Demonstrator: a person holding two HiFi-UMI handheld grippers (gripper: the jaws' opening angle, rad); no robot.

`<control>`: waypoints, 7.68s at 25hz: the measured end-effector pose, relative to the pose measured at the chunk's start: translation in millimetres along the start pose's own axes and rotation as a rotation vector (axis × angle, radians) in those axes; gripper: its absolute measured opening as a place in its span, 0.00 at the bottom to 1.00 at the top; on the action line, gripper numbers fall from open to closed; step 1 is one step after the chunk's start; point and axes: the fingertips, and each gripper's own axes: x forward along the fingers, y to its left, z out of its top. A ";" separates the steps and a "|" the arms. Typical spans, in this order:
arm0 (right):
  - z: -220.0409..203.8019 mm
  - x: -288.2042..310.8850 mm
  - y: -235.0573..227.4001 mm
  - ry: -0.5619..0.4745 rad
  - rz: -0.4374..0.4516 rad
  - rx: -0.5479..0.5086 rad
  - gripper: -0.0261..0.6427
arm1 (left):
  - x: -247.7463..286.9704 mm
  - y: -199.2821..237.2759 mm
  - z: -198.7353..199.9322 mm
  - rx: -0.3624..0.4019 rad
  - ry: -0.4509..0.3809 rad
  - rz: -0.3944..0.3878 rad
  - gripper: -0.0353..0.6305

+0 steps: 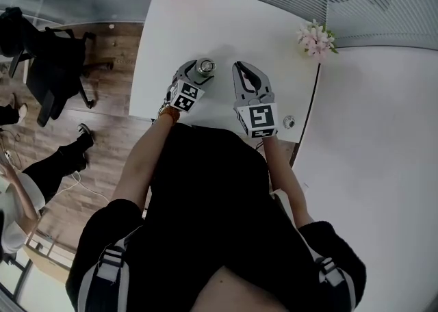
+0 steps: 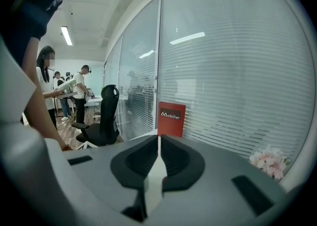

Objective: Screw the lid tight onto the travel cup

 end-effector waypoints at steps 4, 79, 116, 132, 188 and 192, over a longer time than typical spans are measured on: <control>-9.3 11.9 15.7 0.071 0.072 -0.036 0.06 | -0.6 0.4 0.0 -0.010 -0.005 0.005 0.58; -115.8 54.9 105.8 0.585 0.397 -0.084 0.41 | -28.3 -39.0 -29.2 0.043 0.094 -0.112 0.58; -114.4 45.4 117.7 0.542 0.394 -0.192 0.39 | -33.0 -44.2 -39.0 0.005 0.125 -0.097 0.58; -119.7 40.1 132.9 0.541 0.790 -0.510 0.38 | -39.6 -45.1 -48.1 0.430 0.344 -0.579 0.59; -118.2 25.9 141.8 0.282 0.533 -0.172 0.42 | -46.5 -50.8 -63.1 0.046 0.198 -0.173 0.60; -119.6 26.2 143.7 0.281 0.580 -0.210 0.42 | -46.6 -50.8 -64.4 0.066 0.210 -0.180 0.59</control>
